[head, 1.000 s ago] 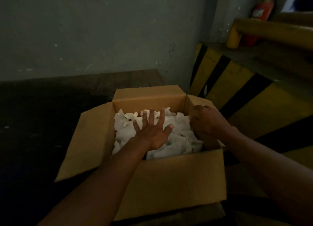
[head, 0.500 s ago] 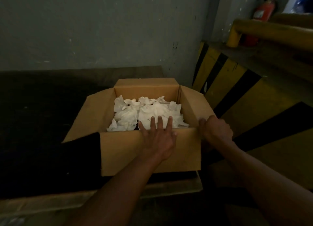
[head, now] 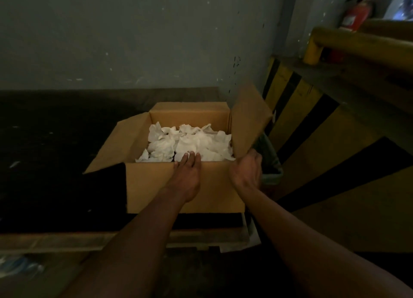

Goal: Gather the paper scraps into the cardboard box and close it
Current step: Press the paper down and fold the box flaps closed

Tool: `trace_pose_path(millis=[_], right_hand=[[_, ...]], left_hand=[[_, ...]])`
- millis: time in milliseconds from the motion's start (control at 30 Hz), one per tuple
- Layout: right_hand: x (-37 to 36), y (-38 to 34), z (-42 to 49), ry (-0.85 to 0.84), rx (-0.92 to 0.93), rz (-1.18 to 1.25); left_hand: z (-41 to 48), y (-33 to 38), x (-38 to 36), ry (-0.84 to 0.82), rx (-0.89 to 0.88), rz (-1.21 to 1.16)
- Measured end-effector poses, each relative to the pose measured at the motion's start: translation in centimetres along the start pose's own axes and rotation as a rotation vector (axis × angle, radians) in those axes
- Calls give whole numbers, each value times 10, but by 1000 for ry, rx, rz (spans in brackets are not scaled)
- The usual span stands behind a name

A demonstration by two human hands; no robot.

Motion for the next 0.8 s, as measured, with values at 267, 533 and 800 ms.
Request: trace_pose_path(millis=[267,533,800], right_hand=[[-33,-34,-12,-312,526,-452],[-61,-54,-25,-372,471,-582],[-90,-74,-44,-388,474,-576]], left_hand=[[-2,-21,20,53,-79,-174],[-7,-85,36,456,243,-359],[-33,-161,35,553,1180,-1081]])
Point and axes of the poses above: each hand's wrist, its own z-axis towards the middle knuckle, its own x-axis out of the back of the hand, y = z × x, the point moved 5 cm from there along z, towards the middle knuckle, and after that the axes turned 3 degrees about y, right-handed, at the moved point
